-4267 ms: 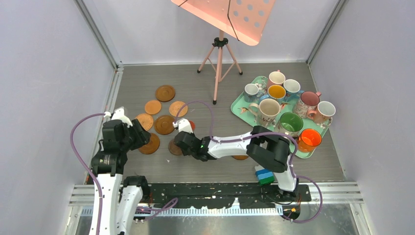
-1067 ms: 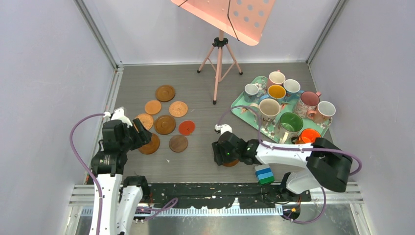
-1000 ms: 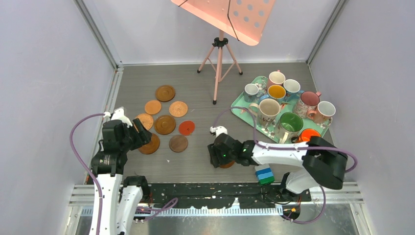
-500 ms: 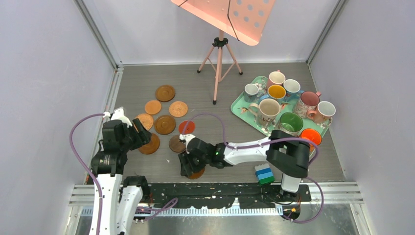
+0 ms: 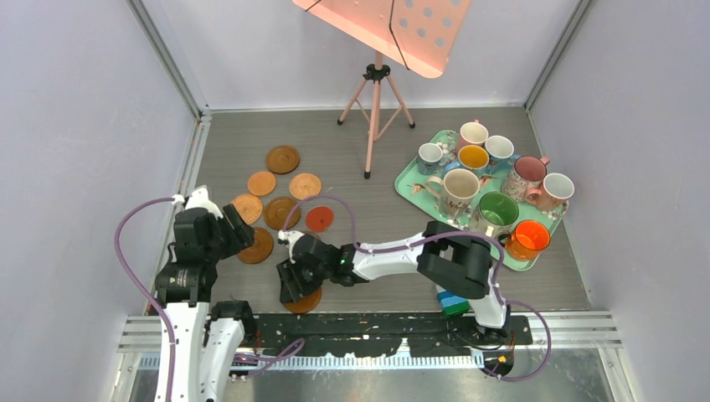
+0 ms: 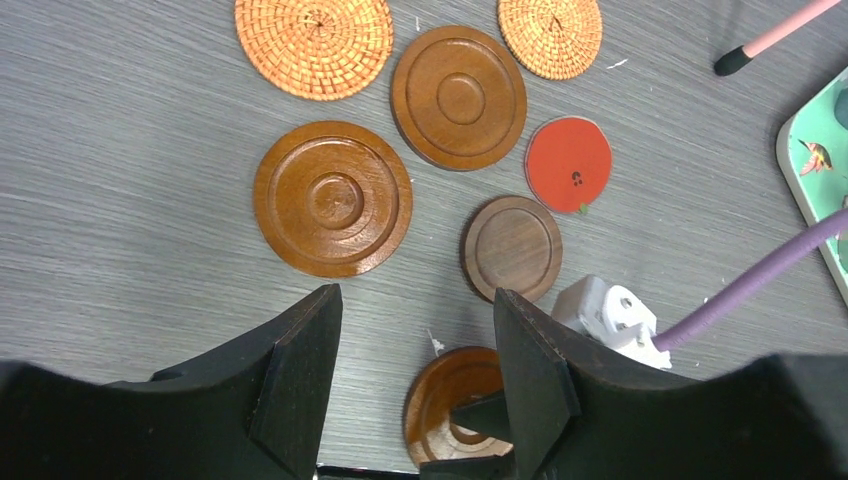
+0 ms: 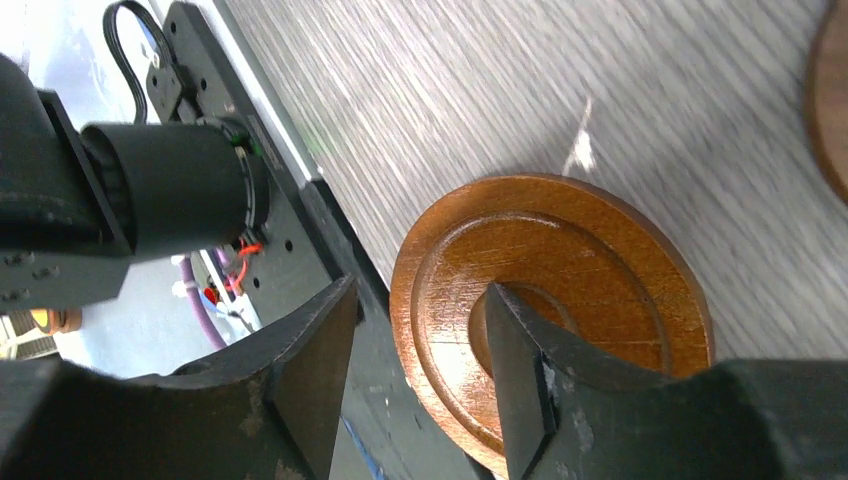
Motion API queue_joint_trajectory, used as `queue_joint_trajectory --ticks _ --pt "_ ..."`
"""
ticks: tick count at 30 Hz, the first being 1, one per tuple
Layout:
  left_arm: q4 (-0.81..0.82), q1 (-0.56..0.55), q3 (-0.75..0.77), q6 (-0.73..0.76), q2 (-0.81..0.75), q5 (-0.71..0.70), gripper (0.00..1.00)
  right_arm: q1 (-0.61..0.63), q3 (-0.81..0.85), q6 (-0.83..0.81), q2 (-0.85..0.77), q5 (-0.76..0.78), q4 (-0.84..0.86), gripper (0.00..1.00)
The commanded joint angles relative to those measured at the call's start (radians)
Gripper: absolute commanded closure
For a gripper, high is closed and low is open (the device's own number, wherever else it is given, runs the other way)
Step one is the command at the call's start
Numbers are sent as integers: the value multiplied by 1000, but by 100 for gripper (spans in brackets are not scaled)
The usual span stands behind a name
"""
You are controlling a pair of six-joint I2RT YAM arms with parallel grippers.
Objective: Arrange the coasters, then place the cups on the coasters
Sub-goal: Move the coaster to the center of the board.
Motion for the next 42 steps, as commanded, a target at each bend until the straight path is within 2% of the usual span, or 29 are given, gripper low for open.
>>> queue_joint_trajectory --ticks 1,10,26,30,36,42 --pt "-1 -2 21 -7 -16 -41 40 7 105 -31 79 36 -24 43" --pt "-13 -2 27 -9 -36 -89 40 2 252 -84 180 110 -84 44" --pt "-13 -3 27 -9 -33 -94 40 -18 357 -116 236 116 -88 44" --pt "-13 -3 27 -9 -32 -94 40 -33 374 -153 199 93 -124 43" --pt "-22 -2 33 -9 -37 -76 40 -74 371 -207 60 73 -154 39" --pt "-19 -3 32 -9 -39 -73 40 -135 240 -226 -99 102 -167 40"
